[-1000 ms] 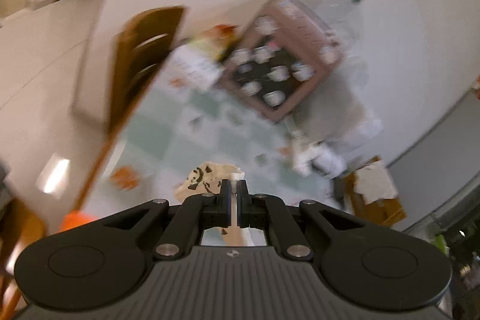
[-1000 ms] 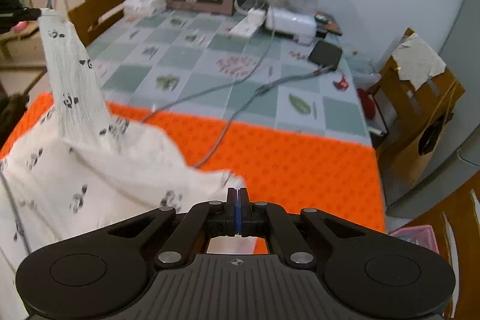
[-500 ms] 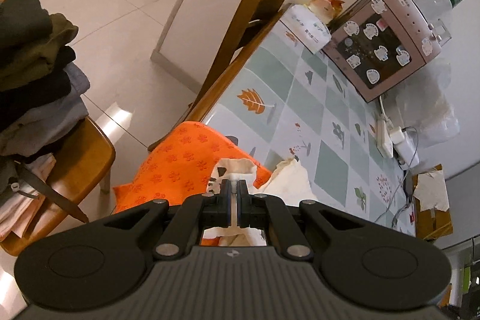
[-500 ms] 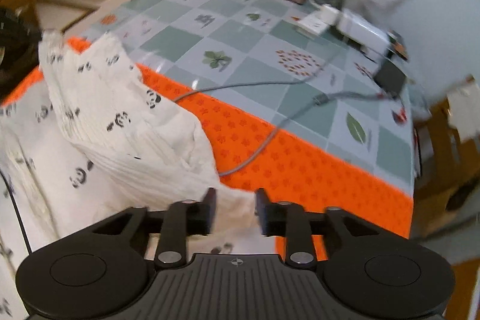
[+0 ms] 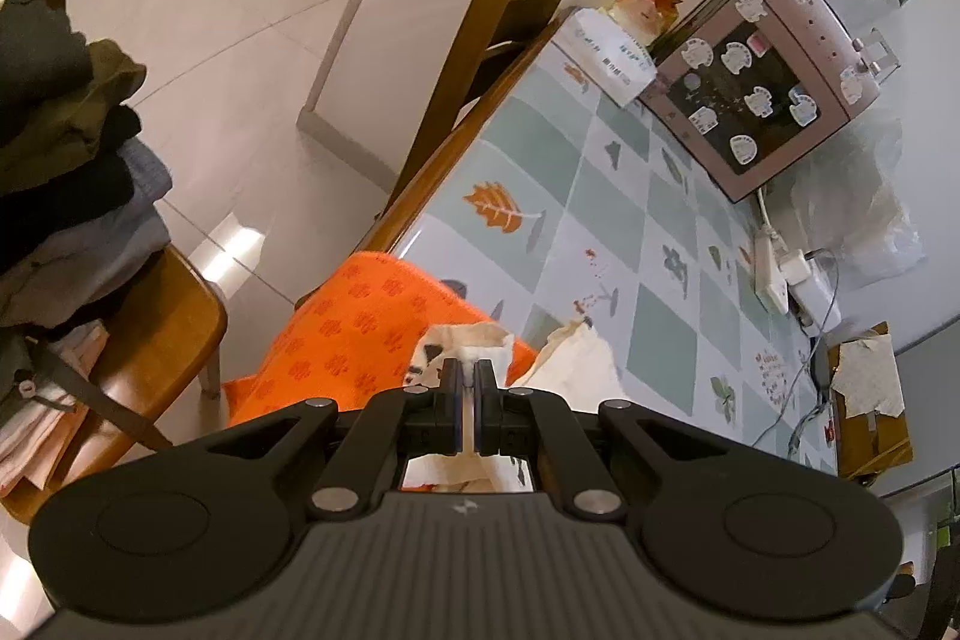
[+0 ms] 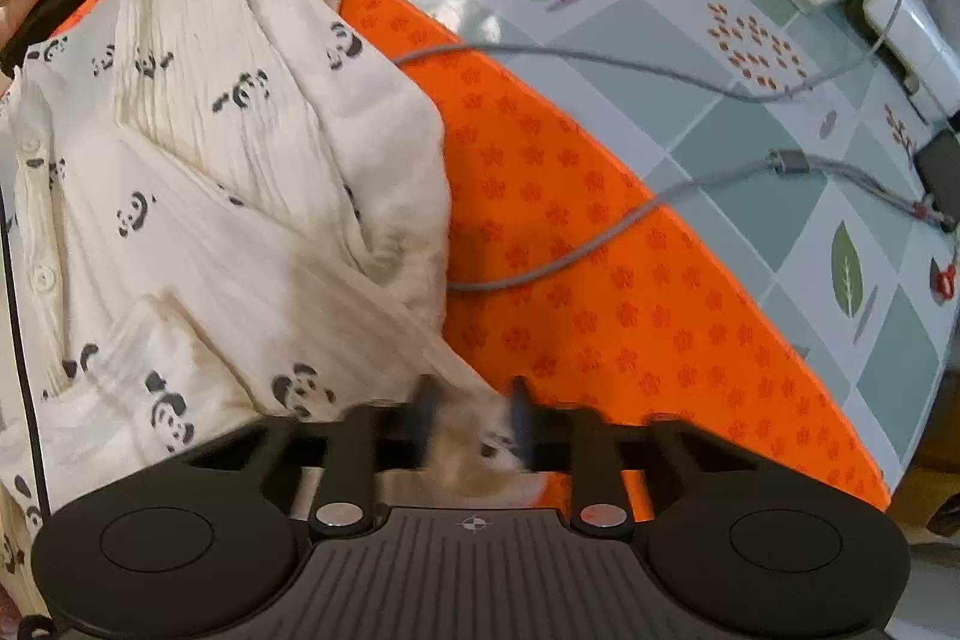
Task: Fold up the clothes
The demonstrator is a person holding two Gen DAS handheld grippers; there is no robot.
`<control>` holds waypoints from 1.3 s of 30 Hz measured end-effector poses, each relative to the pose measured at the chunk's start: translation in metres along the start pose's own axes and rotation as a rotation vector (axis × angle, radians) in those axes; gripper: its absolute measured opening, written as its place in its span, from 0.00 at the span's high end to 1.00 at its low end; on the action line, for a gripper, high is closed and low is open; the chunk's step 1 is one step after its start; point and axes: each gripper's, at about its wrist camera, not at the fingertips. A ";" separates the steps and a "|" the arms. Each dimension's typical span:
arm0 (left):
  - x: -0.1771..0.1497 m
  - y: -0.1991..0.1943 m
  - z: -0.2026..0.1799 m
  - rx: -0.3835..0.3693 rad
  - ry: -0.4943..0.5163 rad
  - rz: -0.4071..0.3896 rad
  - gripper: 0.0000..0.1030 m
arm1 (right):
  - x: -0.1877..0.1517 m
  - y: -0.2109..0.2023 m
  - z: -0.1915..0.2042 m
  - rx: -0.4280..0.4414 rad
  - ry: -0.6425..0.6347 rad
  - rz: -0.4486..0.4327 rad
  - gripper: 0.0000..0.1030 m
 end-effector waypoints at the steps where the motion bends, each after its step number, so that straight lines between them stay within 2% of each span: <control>1: 0.002 0.000 -0.003 -0.006 0.002 -0.002 0.97 | -0.003 -0.003 0.000 -0.007 0.008 -0.006 0.93; 5: 0.011 -0.001 -0.017 -0.041 0.023 -0.012 0.97 | -0.016 -0.022 0.004 -0.034 0.055 -0.050 0.96; 7: 0.018 -0.005 -0.029 -0.069 0.045 -0.026 0.97 | -0.025 -0.038 0.008 -0.075 0.092 -0.086 0.96; 13: 0.045 -0.037 -0.065 -0.212 0.090 -0.123 0.97 | -0.061 -0.096 0.020 -0.281 0.274 -0.255 0.97; 17: 0.040 -0.048 -0.061 -0.230 0.120 -0.145 0.97 | -0.091 -0.108 0.051 -0.358 0.326 -0.341 0.97; 20: 0.023 -0.028 -0.034 -0.183 0.098 -0.074 0.97 | -0.104 -0.082 0.080 -0.336 0.307 -0.307 0.97; 24: -0.002 0.012 0.001 -0.059 0.085 0.030 0.97 | -0.110 -0.042 0.105 -0.313 0.276 -0.237 0.97; 27: -0.012 0.030 0.018 -0.023 0.069 0.059 0.97 | -0.111 -0.023 0.115 -0.333 0.266 -0.214 0.97; 33: -0.018 0.042 0.019 0.020 0.125 0.070 0.97 | -0.111 -0.006 0.114 -0.307 0.287 -0.187 0.96; 36: -0.021 0.041 0.020 0.030 0.150 0.084 0.95 | -0.113 -0.014 0.110 -0.299 0.317 -0.203 0.94; 38: -0.020 0.031 0.019 0.013 0.148 0.064 0.91 | -0.114 -0.020 0.108 -0.294 0.337 -0.215 0.86; 39: -0.019 0.025 0.019 0.004 0.146 0.054 0.82 | -0.118 -0.029 0.110 -0.300 0.353 -0.234 0.83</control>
Point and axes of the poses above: each gripper's, at about its wrist camera, not at the fingertips, and y roughly the way its jaws point, z to its left, x to its top, and after that the axes turned 5 degrees about z, right-handed
